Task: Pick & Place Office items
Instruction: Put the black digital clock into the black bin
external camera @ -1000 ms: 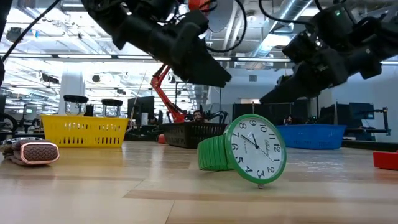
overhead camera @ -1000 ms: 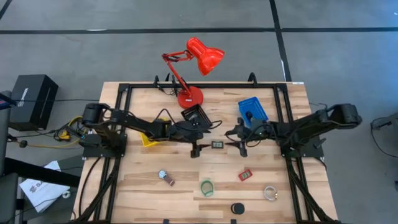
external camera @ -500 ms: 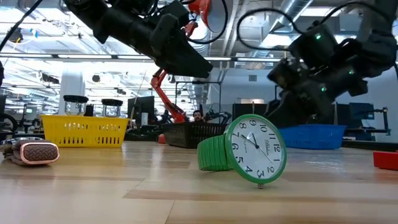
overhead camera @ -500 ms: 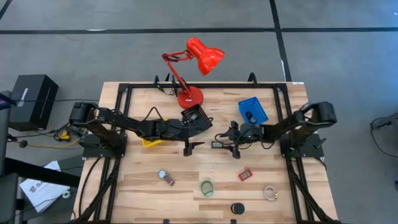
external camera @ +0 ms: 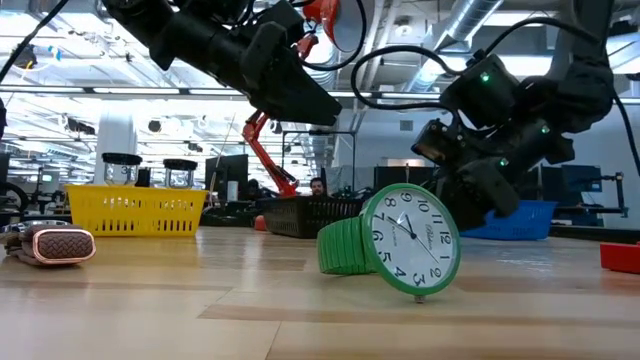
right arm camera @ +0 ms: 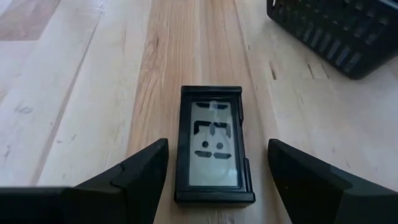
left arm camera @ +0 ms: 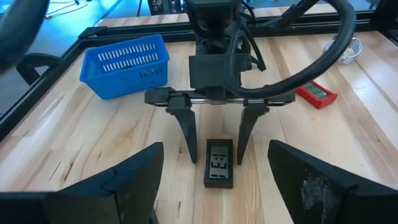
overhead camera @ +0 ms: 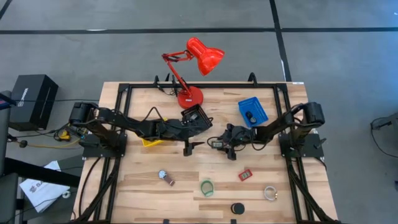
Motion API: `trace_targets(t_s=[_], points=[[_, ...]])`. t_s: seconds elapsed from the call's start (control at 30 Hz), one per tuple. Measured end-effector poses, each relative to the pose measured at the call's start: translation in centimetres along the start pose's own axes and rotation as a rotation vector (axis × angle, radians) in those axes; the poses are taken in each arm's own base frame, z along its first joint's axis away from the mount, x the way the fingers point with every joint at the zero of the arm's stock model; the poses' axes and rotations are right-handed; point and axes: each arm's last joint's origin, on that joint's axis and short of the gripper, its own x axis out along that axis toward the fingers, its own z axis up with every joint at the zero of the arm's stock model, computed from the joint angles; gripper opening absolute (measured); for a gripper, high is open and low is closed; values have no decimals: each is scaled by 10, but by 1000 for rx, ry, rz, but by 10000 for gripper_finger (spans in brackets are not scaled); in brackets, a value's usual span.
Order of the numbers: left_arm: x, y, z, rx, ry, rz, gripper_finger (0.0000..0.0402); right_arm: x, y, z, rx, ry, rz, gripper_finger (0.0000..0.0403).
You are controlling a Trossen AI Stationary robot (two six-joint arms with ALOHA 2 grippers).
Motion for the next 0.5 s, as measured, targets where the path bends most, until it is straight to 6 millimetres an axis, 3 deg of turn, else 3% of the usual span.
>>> trace_targets(t_s=[0.2,0.5], points=[[0,0,0,0,0,0,285,0,0,-2,7,21,1,242],[0,0,0,0,0,0,285,0,0,-3,43,32,-13,152]])
